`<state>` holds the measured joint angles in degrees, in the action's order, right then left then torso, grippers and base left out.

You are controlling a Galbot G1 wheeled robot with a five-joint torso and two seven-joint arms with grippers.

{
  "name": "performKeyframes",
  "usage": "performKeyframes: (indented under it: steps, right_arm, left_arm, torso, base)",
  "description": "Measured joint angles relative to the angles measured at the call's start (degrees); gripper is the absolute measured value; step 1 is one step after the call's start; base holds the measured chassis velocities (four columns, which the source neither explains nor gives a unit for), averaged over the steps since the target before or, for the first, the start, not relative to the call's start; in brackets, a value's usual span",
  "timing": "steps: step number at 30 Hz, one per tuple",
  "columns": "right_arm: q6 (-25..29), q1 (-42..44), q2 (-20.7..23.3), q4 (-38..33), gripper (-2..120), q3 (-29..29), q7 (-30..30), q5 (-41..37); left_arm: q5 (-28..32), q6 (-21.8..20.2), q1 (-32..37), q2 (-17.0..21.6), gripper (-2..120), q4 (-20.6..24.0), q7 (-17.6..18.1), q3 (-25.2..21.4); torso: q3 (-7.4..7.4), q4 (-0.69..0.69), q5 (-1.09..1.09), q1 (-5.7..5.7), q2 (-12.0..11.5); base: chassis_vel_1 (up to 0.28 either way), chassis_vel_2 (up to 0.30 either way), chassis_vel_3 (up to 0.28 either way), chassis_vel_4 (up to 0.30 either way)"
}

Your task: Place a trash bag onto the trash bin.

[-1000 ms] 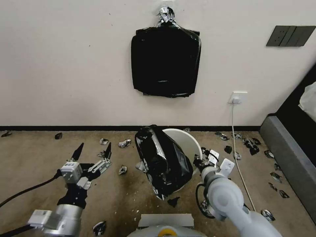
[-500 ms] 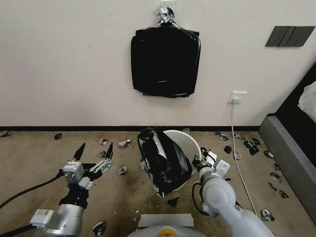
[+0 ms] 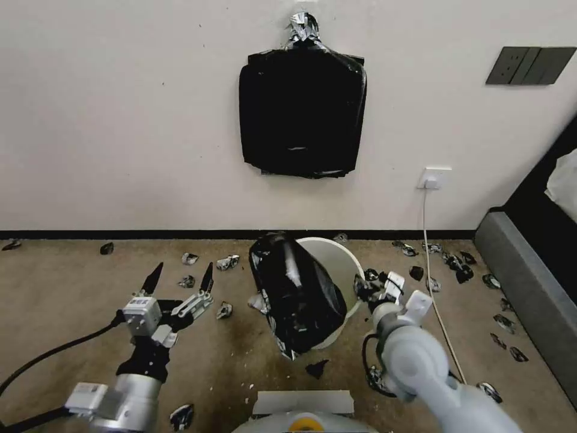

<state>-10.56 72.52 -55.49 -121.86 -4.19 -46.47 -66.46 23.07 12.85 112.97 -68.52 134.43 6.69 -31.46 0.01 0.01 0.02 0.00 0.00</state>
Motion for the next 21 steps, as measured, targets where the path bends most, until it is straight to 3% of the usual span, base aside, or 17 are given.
performKeyframes:
  steps: [2,8,10,11,12,14,15,16,18,19,21]
  right_arm:
    - [-1.8,-0.3,2.9,-3.2,75,-1.4,1.3,0.9]
    - [-2.4,-3.7,8.2,-8.8,91,-1.9,3.4,2.8]
    - [-4.3,-8.0,12.4,-11.4,99,-1.1,11.3,3.0]
    - [-4.3,-8.0,12.4,-11.4,99,-1.1,11.3,3.0]
    - [-5.9,-9.4,14.0,-11.8,100,-0.5,15.7,3.9]
    - [-11.8,-13.1,16.8,-12.5,100,1.5,24.3,3.9]
    - [-11.8,-13.1,16.8,-12.5,100,1.5,24.3,3.9]
    - [-15.1,-15.4,17.5,-12.8,100,3.0,26.2,2.3]
    - [-22.8,-22.3,17.0,-13.1,100,8.7,21.9,-5.8]
    - [-22.8,-22.3,17.0,-13.1,100,8.7,21.9,-5.8]
    - [-25.4,-28.6,14.2,-11.6,100,14.1,16.3,-11.1]
  left_arm:
    - [-0.1,-0.1,0.1,-0.1,100,0.1,0.1,0.0]
    - [-0.7,-0.9,0.8,-0.2,100,0.5,0.6,0.0]
    - [-1.2,-1.5,1.1,-0.3,100,0.7,1.0,0.1]
    - [-1.2,-1.5,1.1,-0.3,100,0.7,1.0,0.1]
    - [-1.4,-1.9,1.2,-0.3,100,0.7,1.2,0.1]
    - [-1.8,-2.7,1.2,-0.4,100,0.9,1.6,0.2]
    - [-1.8,-2.7,1.2,-0.4,100,0.9,1.6,0.2]
    - [-1.9,-3.0,1.2,-0.4,100,0.9,1.8,0.2]
    - [-2.0,-3.5,1.3,-0.4,100,1.1,2.0,0.2]
    - [-2.0,-3.5,1.3,-0.4,100,1.1,2.0,0.2]
    - [-2.2,-3.9,1.3,-0.5,100,1.1,2.2,0.2]
  torso:
    - [0.0,-0.01,0.0,0.0,0.0]
    - [0.0,-0.01,-0.01,0.0,0.0]
    - [0.0,0.0,-0.02,0.0,0.0]
    - [0.0,0.0,-0.02,0.0,0.0]
    - [0.0,0.0,-0.02,0.0,0.0]
    - [-0.01,-0.01,-0.02,0.0,0.0]
    - [-0.01,-0.01,-0.02,0.0,0.0]
    - [-0.01,-0.01,-0.02,0.0,0.0]
    - [-0.01,-0.02,-0.02,0.0,0.0]
    - [-0.01,-0.02,-0.02,0.0,0.0]
    - [0.0,-0.01,-0.01,0.0,0.0]
  base:
    - [0.0,0.0,0.0,0.0]
    - [0.0,0.0,0.0,0.0]
    - [0.0,0.0,0.0,0.0]
    - [0.0,0.0,0.0,0.0]
    - [0.0,0.0,0.0,0.0]
    - [0.0,0.0,0.0,0.0]
    - [0.0,0.0,0.0,0.0]
    - [0.0,0.0,0.0,0.0]
    - [0.0,0.0,0.0,0.0]
    - [0.0,0.0,0.0,0.0]
    - [0.0,0.0,0.0,0.0]
